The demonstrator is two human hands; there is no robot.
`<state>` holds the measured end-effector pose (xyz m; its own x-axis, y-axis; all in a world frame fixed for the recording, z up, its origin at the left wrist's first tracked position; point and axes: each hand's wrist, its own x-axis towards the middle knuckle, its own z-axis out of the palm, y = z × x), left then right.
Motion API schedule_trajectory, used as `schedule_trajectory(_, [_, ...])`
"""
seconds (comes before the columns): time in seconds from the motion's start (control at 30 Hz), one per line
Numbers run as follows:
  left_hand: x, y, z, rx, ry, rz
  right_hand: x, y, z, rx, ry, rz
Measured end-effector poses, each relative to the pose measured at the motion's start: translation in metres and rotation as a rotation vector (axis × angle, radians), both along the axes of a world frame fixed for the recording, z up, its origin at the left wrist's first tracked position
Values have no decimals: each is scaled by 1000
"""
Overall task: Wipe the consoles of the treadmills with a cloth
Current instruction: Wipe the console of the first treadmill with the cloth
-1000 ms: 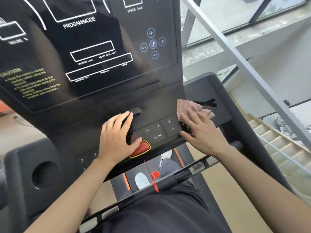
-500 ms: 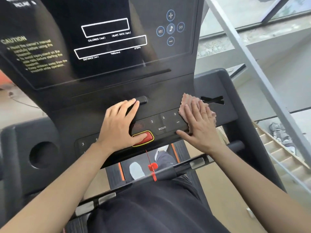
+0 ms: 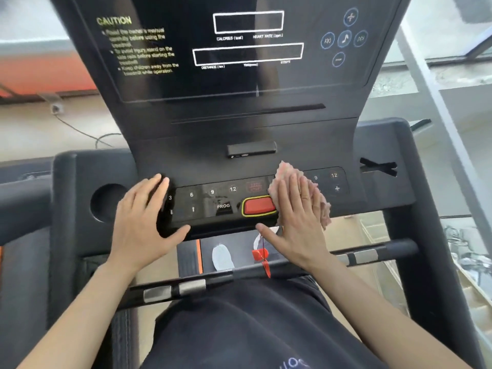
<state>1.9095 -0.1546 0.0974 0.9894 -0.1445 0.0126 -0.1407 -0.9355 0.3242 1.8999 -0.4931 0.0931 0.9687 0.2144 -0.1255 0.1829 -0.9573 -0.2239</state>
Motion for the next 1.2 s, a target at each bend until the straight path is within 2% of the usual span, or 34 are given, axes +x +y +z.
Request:
schedule_trajectory(0.17, [-34, 19, -21, 15, -2, 119, -1, 27, 2, -2, -1, 104])
schedule_trajectory(0.47, [-40, 27, -35, -193, -140, 121, 1, 97, 3, -71, 37, 283])
schedule_trajectory(0.77, [-46, 41, -34, -400, -157, 68, 5, 165, 2, -31, 20, 440])
schedule_trajectory(0.97, [-59, 41, -38, -496, -202, 185, 4, 194, -10, -42, -101, 603])
schedule_trajectory(1.07, [-63, 38, -36, -526, -213, 194, 5, 187, -15, 35, -154, 714])
schedule_trajectory(1.2, [-62, 32, -28, -573, -222, 202, -1, 167, -13, 315, -47, 775])
